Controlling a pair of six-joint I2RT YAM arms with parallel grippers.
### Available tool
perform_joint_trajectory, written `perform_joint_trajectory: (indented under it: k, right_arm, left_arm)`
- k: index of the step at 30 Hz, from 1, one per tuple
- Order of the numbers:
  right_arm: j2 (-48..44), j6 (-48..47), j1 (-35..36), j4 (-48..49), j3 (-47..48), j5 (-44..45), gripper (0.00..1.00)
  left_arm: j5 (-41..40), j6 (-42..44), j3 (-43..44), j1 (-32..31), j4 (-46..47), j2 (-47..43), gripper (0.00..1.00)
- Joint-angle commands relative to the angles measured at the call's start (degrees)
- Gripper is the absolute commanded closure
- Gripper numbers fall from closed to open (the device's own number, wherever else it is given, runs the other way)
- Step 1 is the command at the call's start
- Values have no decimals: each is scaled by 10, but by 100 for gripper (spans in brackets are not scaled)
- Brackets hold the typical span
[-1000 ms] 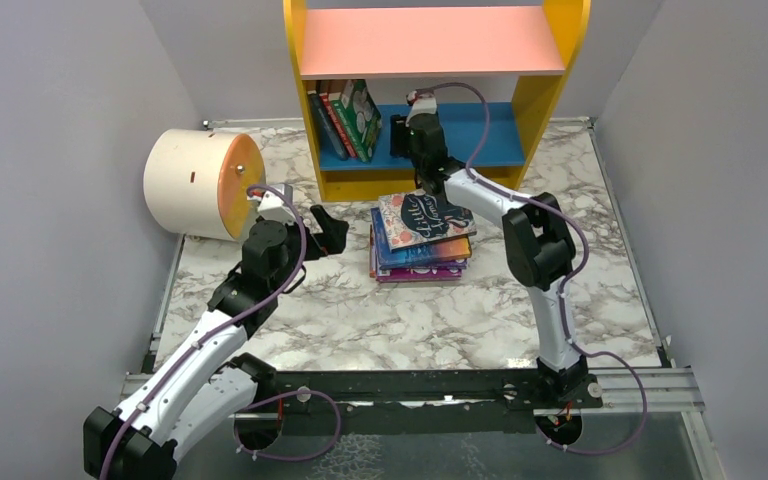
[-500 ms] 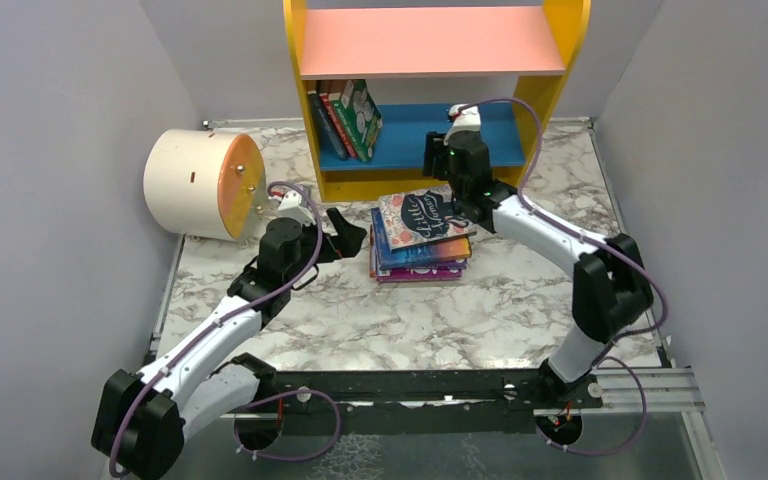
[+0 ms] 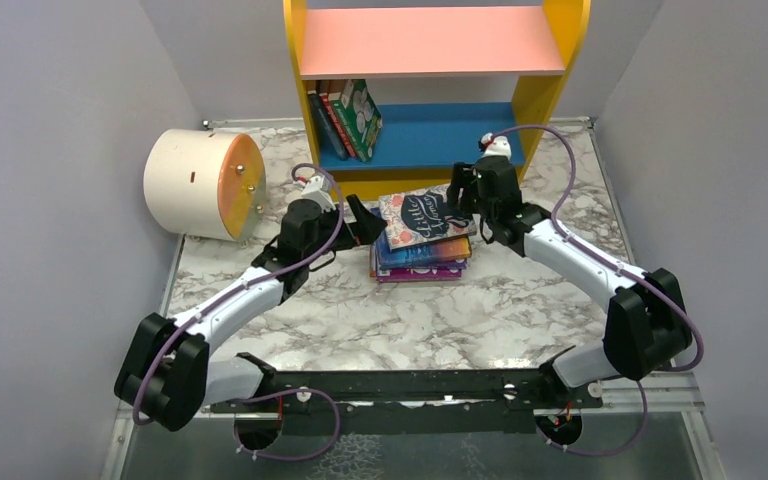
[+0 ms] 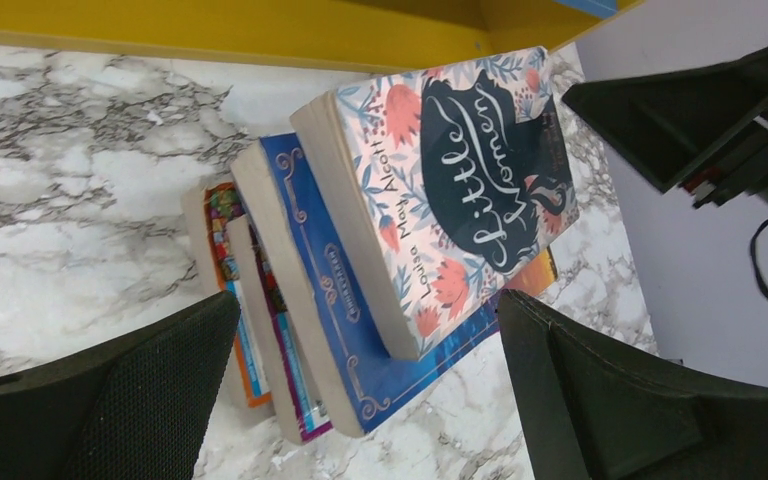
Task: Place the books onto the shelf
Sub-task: Pick up the book from the center of the board.
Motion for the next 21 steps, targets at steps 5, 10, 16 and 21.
perform_joint_trajectory:
  k: [5,10,16,21]
  right_arm:
    - [-8,16,-10,-6,-23,-41,34]
    - [2,17,-11,4,-30,-63,34]
    - [13,22,-11,7,-32,-80,34]
    - [19,20,-11,9,-32,-107,34]
  left_arm:
    - [23,-9,47,-12,48,65,1]
    - [22,-9,54,-15,53,89,1]
    - [22,-8,56,-16,58,104,1]
    - [21,-8,54,-15,60,105,1]
